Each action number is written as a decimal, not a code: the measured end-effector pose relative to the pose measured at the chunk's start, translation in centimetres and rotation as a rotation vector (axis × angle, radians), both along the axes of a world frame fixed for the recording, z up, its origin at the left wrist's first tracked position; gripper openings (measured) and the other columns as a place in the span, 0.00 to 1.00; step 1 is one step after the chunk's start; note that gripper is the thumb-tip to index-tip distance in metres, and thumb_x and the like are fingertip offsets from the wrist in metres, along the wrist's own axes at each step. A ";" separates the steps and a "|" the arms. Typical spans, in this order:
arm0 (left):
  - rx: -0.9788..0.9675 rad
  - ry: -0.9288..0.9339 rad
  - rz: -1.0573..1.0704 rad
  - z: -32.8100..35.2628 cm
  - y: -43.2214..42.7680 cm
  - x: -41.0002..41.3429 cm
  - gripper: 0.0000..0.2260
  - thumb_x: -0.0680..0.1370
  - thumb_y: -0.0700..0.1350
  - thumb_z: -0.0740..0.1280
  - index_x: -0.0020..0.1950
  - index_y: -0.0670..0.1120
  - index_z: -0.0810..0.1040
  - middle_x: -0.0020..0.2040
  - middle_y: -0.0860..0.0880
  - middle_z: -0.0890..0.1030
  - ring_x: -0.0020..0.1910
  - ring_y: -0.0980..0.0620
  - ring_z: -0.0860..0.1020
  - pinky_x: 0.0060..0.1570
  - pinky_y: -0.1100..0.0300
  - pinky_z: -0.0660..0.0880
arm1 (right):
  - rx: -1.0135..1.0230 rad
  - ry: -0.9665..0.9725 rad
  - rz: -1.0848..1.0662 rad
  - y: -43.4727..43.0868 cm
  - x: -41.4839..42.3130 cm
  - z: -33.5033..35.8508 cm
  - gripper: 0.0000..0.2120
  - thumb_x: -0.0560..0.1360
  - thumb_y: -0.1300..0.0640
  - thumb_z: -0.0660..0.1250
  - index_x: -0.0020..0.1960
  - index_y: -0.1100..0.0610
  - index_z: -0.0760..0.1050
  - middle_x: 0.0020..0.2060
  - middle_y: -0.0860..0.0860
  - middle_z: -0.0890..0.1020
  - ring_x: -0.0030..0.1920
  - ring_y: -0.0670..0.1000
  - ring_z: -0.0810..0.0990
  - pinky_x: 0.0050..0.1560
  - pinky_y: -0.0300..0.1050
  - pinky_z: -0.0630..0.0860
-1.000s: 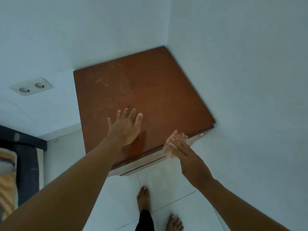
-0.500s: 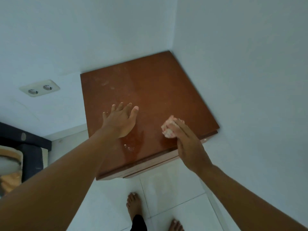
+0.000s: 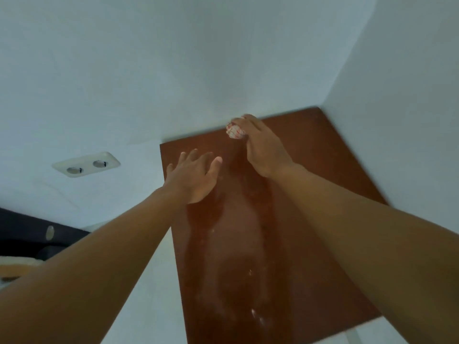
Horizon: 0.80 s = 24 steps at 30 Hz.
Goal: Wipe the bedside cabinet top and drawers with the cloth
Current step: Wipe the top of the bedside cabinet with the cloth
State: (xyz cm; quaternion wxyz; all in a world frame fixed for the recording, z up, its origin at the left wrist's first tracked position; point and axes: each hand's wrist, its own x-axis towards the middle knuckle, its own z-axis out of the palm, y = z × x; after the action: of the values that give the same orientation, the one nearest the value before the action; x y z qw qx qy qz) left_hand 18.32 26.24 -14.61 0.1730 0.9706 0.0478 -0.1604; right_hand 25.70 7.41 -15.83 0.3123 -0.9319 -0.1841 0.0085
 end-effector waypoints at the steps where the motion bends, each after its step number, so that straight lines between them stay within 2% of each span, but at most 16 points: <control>1: 0.000 -0.003 -0.003 -0.4 0.7 1.4 0.29 0.83 0.65 0.44 0.81 0.57 0.61 0.83 0.48 0.56 0.82 0.43 0.49 0.76 0.35 0.49 | -0.020 0.008 0.010 0.9 1.7 -0.5 0.28 0.77 0.64 0.54 0.76 0.53 0.70 0.76 0.57 0.70 0.75 0.60 0.69 0.75 0.58 0.67; 3: 0.006 -0.022 -0.015 -1.4 1.8 4.1 0.28 0.83 0.64 0.44 0.80 0.57 0.62 0.82 0.48 0.58 0.82 0.44 0.51 0.76 0.35 0.50 | -0.108 0.016 0.027 2.3 4.2 -1.5 0.28 0.77 0.56 0.52 0.76 0.49 0.69 0.74 0.53 0.72 0.73 0.59 0.71 0.72 0.62 0.69; 6: 0.025 -0.067 -0.057 -3.0 3.0 7.1 0.27 0.83 0.63 0.45 0.79 0.57 0.64 0.81 0.48 0.61 0.81 0.44 0.55 0.76 0.35 0.52 | -0.257 0.049 0.029 3.4 6.0 -2.9 0.26 0.79 0.45 0.50 0.75 0.45 0.69 0.72 0.50 0.74 0.73 0.56 0.71 0.71 0.63 0.67; 8: 0.040 -0.056 -0.077 -3.9 3.2 7.9 0.26 0.83 0.62 0.44 0.80 0.59 0.61 0.82 0.48 0.60 0.81 0.43 0.54 0.76 0.35 0.50 | -0.260 0.038 0.034 3.7 6.3 -3.9 0.28 0.78 0.44 0.49 0.74 0.47 0.70 0.72 0.51 0.74 0.74 0.56 0.70 0.72 0.64 0.65; 10: 0.050 -0.041 -0.086 -4.6 3.1 8.0 0.26 0.83 0.61 0.44 0.81 0.60 0.59 0.83 0.48 0.57 0.82 0.43 0.51 0.76 0.34 0.48 | -0.284 0.023 0.055 3.8 6.6 -5.0 0.25 0.80 0.45 0.52 0.75 0.46 0.69 0.74 0.51 0.72 0.76 0.55 0.66 0.75 0.65 0.61; 12: 0.046 -0.051 -0.073 -5.2 3.0 7.7 0.25 0.84 0.60 0.44 0.81 0.60 0.57 0.83 0.48 0.54 0.82 0.44 0.49 0.76 0.33 0.46 | -0.321 0.041 0.074 4.0 6.3 -6.0 0.23 0.83 0.48 0.54 0.79 0.45 0.65 0.77 0.50 0.66 0.80 0.55 0.59 0.78 0.65 0.53; 15: 0.049 -0.054 -0.060 -5.7 2.9 7.3 0.25 0.84 0.60 0.44 0.82 0.61 0.54 0.84 0.50 0.50 0.83 0.45 0.46 0.75 0.30 0.42 | -0.380 0.043 0.075 4.3 5.7 -7.1 0.25 0.85 0.46 0.49 0.82 0.44 0.56 0.81 0.50 0.57 0.83 0.54 0.48 0.80 0.65 0.46; 24: 0.129 0.033 -0.077 -5.2 2.5 7.4 0.26 0.83 0.62 0.40 0.82 0.62 0.49 0.84 0.52 0.45 0.82 0.44 0.43 0.73 0.28 0.38 | -0.419 0.056 0.073 3.9 4.1 -7.4 0.28 0.85 0.41 0.46 0.83 0.43 0.48 0.84 0.48 0.49 0.83 0.54 0.43 0.80 0.63 0.42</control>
State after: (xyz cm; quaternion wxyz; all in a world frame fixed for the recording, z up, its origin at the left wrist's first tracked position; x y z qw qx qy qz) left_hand 25.76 28.76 -19.79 0.1030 0.9781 0.0237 -0.1793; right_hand 29.84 11.32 -23.28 0.1161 -0.9687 -0.2029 0.0840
